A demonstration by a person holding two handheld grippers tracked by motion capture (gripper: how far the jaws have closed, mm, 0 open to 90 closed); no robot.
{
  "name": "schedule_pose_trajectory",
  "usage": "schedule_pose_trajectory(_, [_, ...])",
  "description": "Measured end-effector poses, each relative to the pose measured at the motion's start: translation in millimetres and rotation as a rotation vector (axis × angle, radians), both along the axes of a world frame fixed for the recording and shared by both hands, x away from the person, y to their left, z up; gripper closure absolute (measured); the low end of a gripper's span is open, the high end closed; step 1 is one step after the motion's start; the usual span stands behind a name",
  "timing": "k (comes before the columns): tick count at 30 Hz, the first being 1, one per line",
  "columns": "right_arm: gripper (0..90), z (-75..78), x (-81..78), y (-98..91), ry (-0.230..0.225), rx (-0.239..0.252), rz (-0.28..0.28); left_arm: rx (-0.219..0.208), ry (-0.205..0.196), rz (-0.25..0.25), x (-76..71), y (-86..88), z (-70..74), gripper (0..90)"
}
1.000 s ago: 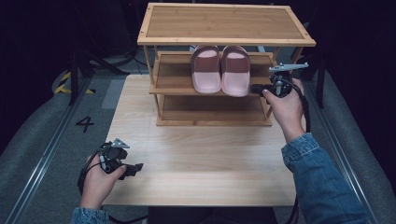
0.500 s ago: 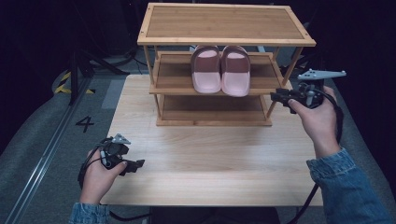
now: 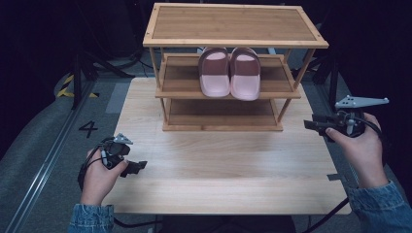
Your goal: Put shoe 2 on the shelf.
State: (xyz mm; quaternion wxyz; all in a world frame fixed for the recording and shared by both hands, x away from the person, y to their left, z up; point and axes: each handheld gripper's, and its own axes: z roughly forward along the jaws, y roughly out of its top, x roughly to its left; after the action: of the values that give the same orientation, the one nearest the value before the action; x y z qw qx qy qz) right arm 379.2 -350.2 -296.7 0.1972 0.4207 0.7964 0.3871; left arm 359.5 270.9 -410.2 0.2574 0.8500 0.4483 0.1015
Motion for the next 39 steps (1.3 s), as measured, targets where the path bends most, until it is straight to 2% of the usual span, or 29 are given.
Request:
schedule_pose_trajectory(4, [51.3,-10.9,-7.8,-6.4,0.015,-0.034,0.006,0.003,0.003,-0.002,3.2,-0.6,-0.2,16.8])
schedule_pose_trajectory(7, [50.1,-30.4,-15.5,-8.7,0.047,-0.021,0.029,0.011,0.012,-0.015,6.1,-5.1,-1.6,16.8])
schedule_pose_trajectory(8, [50.1,-30.4,-15.5,-8.7,0.047,-0.021,0.029,0.011,0.012,-0.015,6.1,-5.1,-1.6,16.9])
schedule_pose_trajectory(9, [47.7,-43.7,-17.1,-9.0,0.066,-0.026,0.035,0.024,0.012,-0.029,7.3,-6.2,-2.4,16.9])
schedule_pose_trajectory(11, [46.8,-49.6,-17.3,-9.5,0.074,-0.030,0.035,0.027,0.017,-0.029,7.3,-6.3,-2.8,17.0])
schedule_pose_trajectory(12, [46.2,-55.5,-17.1,-10.5,0.077,-0.032,0.035,0.042,0.017,-0.023,7.2,-6.2,-3.9,17.0])
schedule_pose_trajectory(13, [43.9,-67.6,-16.5,-12.5,0.089,-0.007,0.038,0.073,0.011,-0.029,8.2,-4.8,-4.9,17.1])
schedule_pose_trajectory(14, [43.9,-67.6,-16.5,-12.5,0.089,-0.007,0.038,0.073,0.011,-0.029,8.2,-4.8,-4.9,17.1])
schedule_pose_trajectory(15, [43.5,-80.2,-14.8,-13.4,0.099,0.022,0.063,0.078,0.022,-0.018,8.4,-4.2,-6.9,17.1])
schedule_pose_trajectory(16, [43.0,-84.6,-13.2,-13.4,0.108,0.023,0.069,0.076,0.021,-0.016,8.9,-3.9,-8.0,17.1])
schedule_pose_trajectory(18, [42.6,-94.1,-10.0,-13.3,0.122,-0.007,0.078,0.067,0.032,-0.013,9.4,-4.7,-10.0,17.1])
schedule_pose_trajectory(23, [37.9,-115.1,-5.7,-13.1,0.112,-0.027,0.028,0.077,0.029,-0.021,10.8,-6.3,-12.4,17.1])
schedule_pose_trajectory(24, [37.9,-115.1,-5.7,-13.1,0.112,-0.027,0.028,0.077,0.029,-0.021,10.8,-6.3,-12.4,17.1])
schedule_pose_trajectory(25, [37.8,-118.5,-5.1,-12.9,0.112,-0.026,0.022,0.089,0.027,-0.020,11.4,-7.2,-13.8,17.1])
schedule_pose_trajectory(26, [37.7,-127.8,-3.5,-12.3,0.106,-0.021,0.012,0.123,0.035,-0.022,12.2,-9.5,-17.2,17.1])
schedule_pose_trajectory(27, [37.7,-131.7,-2.3,-12.4,0.104,-0.024,0.013,0.138,0.041,-0.028,12.6,-10.5,-18.6,17.1])
schedule_pose_trajectory(31, [37.7,-141.8,1.3,-13.0,0.100,-0.029,0.009,0.131,0.053,-0.025,13.4,-12.2,-22.5,17.5])
schedule_pose_trajectory(33, [37.6,-153.0,5.5,-13.6,0.098,-0.004,0.042,0.142,0.052,-0.030,14.1,-12.2,-24.7,17.7])
schedule_pose_trajectory(34, [37.7,-159.0,6.8,-14.1,0.104,0.041,0.038,0.144,0.050,-0.030,14.1,-12.6,-25.4,17.7])
schedule_pose_trajectory(35, [37.7,-159.0,6.8,-14.1,0.104,0.041,0.038,0.144,0.050,-0.030,14.1,-12.6,-25.4,17.6])
schedule_pose_trajectory(36, [37.8,-162.7,7.2,-14.2,0.127,0.062,0.026,0.142,0.051,-0.031,13.9,-13.1,-26.3,17.6])
schedule_pose_trajectory(37, [37.8,-167.7,8.4,-14.4,0.123,0.054,0.005,0.145,0.050,-0.039,13.8,-13.5,-26.7,17.7])
schedule_pose_trajectory(39, [37.5,-170.2,9.9,-14.8,0.099,0.040,0.001,0.145,0.046,-0.039,13.1,-14.2,-27.6,17.7])
